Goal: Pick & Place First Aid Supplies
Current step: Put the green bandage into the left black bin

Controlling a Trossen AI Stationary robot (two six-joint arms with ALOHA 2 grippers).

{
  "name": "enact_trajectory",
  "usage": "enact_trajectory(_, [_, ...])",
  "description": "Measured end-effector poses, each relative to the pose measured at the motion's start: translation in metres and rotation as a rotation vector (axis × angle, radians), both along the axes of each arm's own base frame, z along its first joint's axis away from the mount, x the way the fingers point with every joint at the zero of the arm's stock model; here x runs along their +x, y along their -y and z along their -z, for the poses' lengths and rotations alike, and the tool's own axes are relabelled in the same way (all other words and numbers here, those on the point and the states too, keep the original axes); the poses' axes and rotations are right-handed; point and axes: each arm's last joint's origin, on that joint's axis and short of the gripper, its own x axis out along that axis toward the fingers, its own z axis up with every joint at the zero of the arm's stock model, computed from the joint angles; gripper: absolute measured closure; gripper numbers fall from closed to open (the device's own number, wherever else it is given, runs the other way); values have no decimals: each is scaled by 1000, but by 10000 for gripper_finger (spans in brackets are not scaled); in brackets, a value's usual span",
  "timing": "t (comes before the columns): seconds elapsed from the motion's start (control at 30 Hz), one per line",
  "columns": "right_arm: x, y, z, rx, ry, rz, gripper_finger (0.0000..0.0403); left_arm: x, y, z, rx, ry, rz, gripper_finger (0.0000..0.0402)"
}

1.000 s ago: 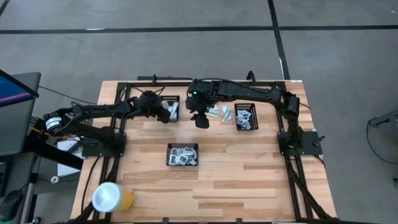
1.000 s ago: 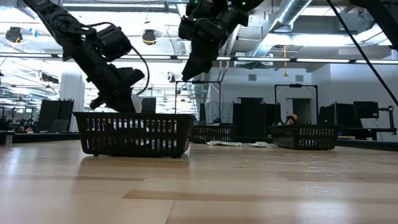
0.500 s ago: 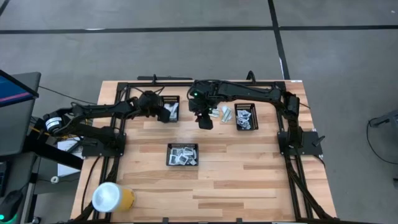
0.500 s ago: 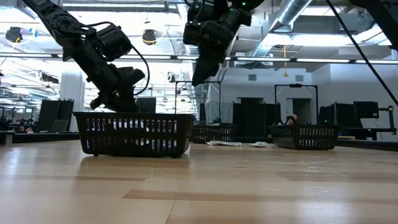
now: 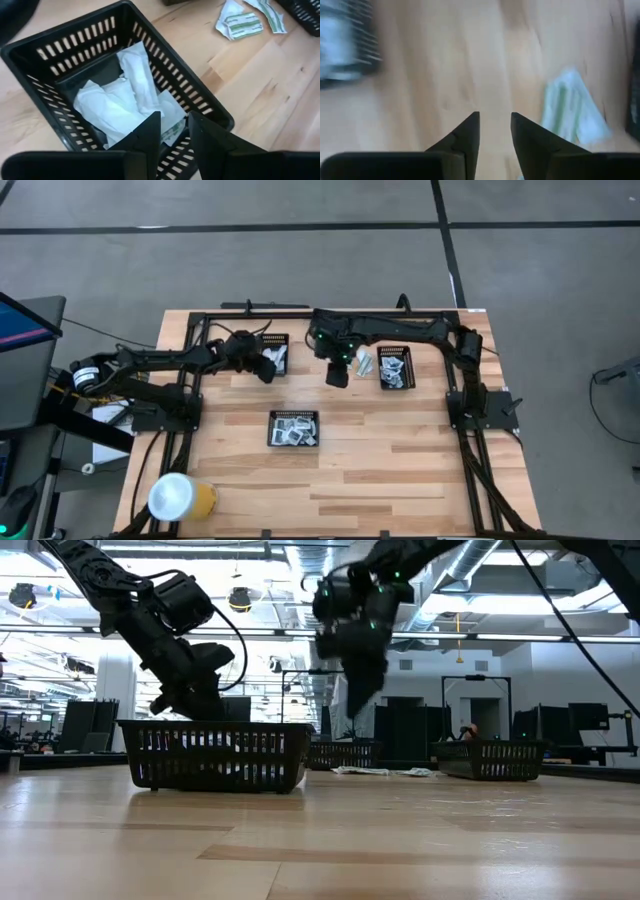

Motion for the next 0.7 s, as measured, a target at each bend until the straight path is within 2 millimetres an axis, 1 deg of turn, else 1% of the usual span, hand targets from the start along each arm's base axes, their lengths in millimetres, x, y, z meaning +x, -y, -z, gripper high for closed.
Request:
enact_trajectory(0.2, [-15,1,30,-108,-152,162,316,1,3,0,0,0,14,301])
enact_trajectory(0.37, [-25,-2,48,-119,-196,180,321,2,3,0,0,0,17,301])
enact_trajectory(0.47, [-34,-5,47,-132,-126,183,321,2,3,0,0,0,17,301])
enact_trajectory(0.63, [-60,-12,35,-163,33,196,321,1,3,0,0,0,17,301])
enact_trajectory(0.7, [-71,-15,31,-176,70,188,321,1,3,0,0,0,17,302])
